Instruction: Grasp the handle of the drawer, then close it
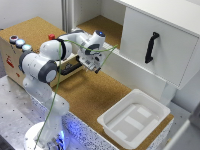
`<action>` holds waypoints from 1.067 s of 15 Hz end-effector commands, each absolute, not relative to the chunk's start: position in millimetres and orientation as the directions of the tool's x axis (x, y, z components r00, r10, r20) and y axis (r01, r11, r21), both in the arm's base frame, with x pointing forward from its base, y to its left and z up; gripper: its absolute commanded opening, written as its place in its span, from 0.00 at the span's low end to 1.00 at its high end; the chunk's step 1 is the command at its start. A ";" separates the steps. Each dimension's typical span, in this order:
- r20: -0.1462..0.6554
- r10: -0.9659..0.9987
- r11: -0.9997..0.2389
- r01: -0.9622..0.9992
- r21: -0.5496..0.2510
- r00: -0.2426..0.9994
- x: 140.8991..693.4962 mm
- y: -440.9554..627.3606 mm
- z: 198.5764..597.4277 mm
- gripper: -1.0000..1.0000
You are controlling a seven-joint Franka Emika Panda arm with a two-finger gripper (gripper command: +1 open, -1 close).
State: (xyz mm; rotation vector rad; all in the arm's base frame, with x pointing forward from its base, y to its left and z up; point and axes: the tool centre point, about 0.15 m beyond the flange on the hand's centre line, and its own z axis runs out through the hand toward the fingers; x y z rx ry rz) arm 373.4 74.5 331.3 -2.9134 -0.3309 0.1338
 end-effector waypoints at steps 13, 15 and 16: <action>-0.065 0.188 -0.962 0.170 -0.215 0.980 356.0 170.8 323.0 0.00; -0.061 0.197 -0.962 0.180 -0.207 0.979 357.1 188.3 322.6 0.00; -0.062 0.201 -0.963 0.186 -0.197 0.978 358.1 199.2 321.5 0.00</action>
